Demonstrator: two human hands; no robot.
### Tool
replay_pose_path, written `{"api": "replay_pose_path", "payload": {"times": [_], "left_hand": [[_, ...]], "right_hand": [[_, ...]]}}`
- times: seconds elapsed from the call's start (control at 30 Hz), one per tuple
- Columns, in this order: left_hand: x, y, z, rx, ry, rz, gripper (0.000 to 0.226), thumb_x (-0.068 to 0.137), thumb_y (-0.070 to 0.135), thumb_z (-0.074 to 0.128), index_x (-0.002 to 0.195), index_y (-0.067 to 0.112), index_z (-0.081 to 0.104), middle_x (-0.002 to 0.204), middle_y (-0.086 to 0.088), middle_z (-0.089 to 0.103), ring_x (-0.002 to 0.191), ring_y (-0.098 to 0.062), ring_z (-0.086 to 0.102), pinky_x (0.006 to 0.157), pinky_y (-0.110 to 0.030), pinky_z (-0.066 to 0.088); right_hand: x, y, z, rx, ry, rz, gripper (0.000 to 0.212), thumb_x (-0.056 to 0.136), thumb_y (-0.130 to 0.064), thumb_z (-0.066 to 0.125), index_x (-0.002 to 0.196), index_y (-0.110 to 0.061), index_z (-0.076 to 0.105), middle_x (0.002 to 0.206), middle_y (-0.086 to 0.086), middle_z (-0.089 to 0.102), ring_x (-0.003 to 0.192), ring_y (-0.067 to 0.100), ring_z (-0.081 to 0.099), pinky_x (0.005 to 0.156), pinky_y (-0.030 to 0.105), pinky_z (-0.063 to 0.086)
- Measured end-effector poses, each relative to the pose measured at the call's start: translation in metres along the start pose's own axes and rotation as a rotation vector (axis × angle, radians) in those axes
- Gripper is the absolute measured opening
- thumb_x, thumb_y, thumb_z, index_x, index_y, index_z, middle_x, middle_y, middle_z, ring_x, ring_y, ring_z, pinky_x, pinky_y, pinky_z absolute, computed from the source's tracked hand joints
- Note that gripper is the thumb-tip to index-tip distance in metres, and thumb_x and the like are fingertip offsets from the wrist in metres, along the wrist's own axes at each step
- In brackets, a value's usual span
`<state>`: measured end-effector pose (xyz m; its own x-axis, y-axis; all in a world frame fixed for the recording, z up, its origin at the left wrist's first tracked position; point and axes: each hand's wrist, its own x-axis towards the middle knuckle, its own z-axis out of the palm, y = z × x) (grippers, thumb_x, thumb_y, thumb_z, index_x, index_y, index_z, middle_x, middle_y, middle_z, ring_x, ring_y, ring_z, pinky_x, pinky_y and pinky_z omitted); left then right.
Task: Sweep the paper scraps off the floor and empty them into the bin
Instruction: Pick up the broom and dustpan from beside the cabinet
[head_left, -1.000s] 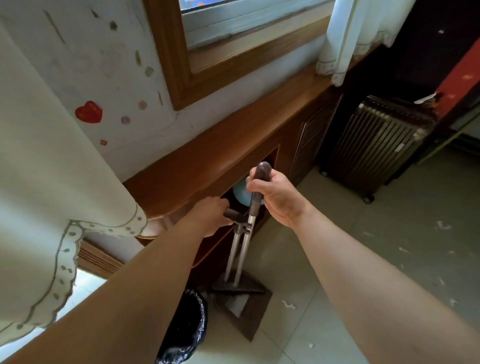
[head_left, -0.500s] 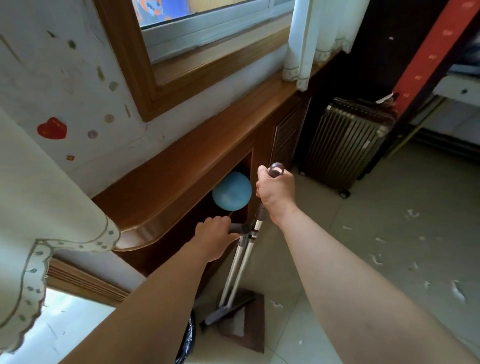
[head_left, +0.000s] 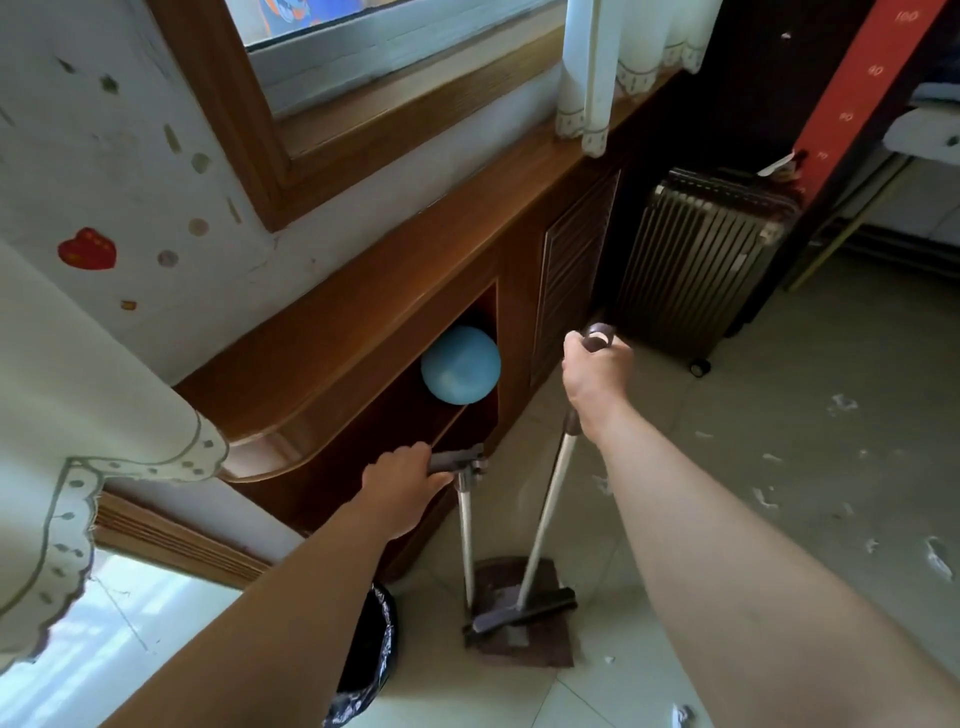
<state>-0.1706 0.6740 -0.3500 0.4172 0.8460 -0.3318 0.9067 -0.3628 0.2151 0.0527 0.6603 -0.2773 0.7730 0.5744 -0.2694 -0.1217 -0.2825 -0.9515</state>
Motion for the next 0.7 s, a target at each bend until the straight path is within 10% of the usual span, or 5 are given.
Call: {"api": "replay_pose_path", "payload": {"times": [0.43, 0.63, 0.7], "left_hand": [[-0.013, 0.042, -0.004, -0.003, 0.022, 0.05, 0.022, 0.098, 0.046, 0.048, 0.098, 0.024, 0.047, 0.095, 0.0, 0.056, 0.089, -0.022, 0.056, 0.074, -0.036, 0.043], [-0.034, 0.049, -0.024, -0.07, 0.027, 0.089, 0.015, 0.099, 0.037, 0.048, 0.102, 0.023, 0.055, 0.095, 0.0, 0.055, 0.082, -0.02, 0.057, 0.069, -0.035, 0.045], [-0.041, 0.051, -0.031, -0.1, 0.041, 0.067, 0.016, 0.099, 0.032, 0.049, 0.095, 0.018, 0.056, 0.095, -0.001, 0.051, 0.079, -0.019, 0.055, 0.064, -0.031, 0.042]], "right_hand": [[-0.03, -0.015, -0.038, -0.033, -0.081, -0.055, 0.027, 0.088, -0.021, 0.058, 0.064, -0.022, 0.046, 0.059, -0.003, 0.049, 0.055, 0.015, 0.046, 0.061, 0.029, 0.04], [-0.061, -0.046, -0.062, -0.35, -0.226, -0.034, 0.026, 0.084, -0.039, 0.055, 0.091, -0.015, 0.06, 0.091, 0.007, 0.067, 0.087, 0.028, 0.066, 0.084, 0.042, 0.056], [-0.074, -0.059, -0.074, -0.51, -0.228, -0.007, 0.041, 0.085, -0.046, 0.052, 0.109, -0.013, 0.058, 0.099, 0.007, 0.065, 0.083, 0.025, 0.068, 0.069, 0.035, 0.058]]}}
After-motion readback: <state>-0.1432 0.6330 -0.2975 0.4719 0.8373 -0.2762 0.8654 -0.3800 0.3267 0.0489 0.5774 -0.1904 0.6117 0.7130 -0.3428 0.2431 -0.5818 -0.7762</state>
